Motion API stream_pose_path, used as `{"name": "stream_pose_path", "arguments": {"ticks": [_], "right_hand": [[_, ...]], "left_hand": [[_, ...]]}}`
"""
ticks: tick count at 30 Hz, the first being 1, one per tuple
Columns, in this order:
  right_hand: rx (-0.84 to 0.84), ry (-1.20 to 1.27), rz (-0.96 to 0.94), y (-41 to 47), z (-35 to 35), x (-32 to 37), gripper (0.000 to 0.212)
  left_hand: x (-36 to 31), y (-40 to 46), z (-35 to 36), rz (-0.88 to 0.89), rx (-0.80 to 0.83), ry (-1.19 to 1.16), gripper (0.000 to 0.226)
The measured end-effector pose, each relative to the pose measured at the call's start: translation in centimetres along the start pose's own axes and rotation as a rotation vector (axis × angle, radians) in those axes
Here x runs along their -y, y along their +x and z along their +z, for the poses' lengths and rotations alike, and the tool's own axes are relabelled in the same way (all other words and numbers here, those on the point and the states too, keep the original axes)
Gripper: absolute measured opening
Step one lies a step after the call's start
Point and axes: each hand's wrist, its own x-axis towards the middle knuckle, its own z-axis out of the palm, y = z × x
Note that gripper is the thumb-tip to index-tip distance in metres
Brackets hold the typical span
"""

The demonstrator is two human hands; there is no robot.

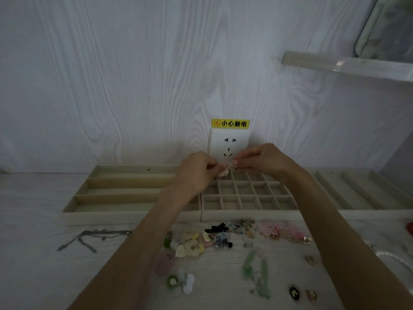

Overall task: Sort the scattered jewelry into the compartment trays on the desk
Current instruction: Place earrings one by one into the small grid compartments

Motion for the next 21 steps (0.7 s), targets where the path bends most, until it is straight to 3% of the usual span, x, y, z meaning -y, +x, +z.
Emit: {"name": "stream_pose_path", "arguments": {"ticks": [4, 10, 18, 21], "right_hand": [[-0.017, -0.107, 0.018, 0.9, 0.0, 0.0, 0.026], [-0.08, -0.324, -0.077, 1.6, 0.6, -0.7, 0.02], [-0.08, -0.46, -0.195, 1.3, 1.0, -1.6, 0.017], [-0.081, -0.511, -0.266, 1.2, 1.1, -1.8, 0.027]], "left_hand": [[0.1, -0.1, 0.1, 0.029, -0.027, -0.038, 0.023], [0.5, -0.2, 0.3, 0.066, -0.11, 0.09, 0.019], [0.8, 0.2, 0.3, 0.221, 0.044, 0.35, 0.022], [0.5, 0.2, 0.1, 0.256, 0.107, 0.435, 0.025]]}}
